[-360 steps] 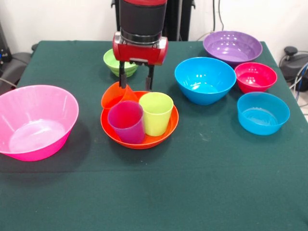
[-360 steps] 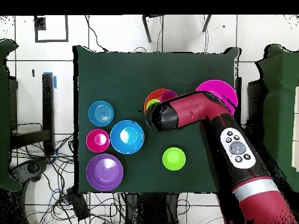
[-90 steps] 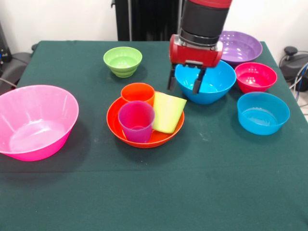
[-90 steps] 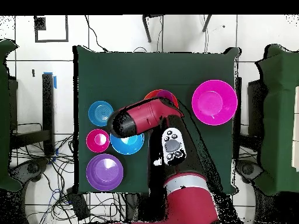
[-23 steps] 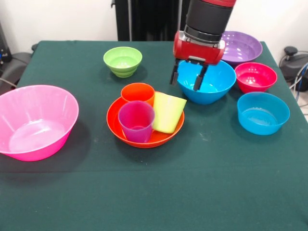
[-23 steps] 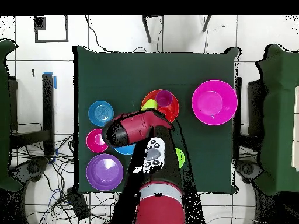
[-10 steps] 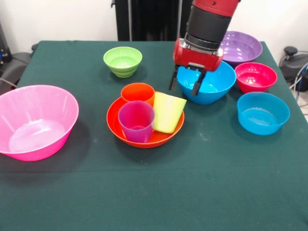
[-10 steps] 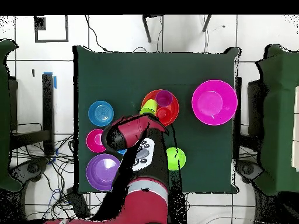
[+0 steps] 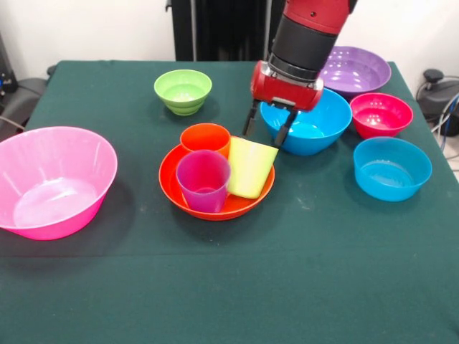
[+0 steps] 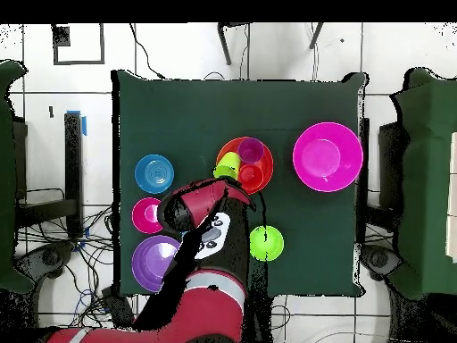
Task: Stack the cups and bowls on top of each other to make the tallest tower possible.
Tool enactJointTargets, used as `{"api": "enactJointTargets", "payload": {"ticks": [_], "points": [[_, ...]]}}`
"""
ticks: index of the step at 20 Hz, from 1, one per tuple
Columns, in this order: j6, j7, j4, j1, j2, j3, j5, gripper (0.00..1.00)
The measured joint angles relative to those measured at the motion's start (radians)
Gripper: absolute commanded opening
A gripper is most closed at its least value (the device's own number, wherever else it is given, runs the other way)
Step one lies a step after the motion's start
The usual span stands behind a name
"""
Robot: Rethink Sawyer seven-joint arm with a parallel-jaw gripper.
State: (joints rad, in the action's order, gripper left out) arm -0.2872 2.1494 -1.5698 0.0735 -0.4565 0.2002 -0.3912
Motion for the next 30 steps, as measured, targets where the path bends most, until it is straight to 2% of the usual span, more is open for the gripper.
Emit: {"api": "enactJointTargets", "payload": {"ticks": [30], "points": [[0.075, 0.0, 0.0, -0.039, 0.002, -0.021, 0.069, 1.0]]}}
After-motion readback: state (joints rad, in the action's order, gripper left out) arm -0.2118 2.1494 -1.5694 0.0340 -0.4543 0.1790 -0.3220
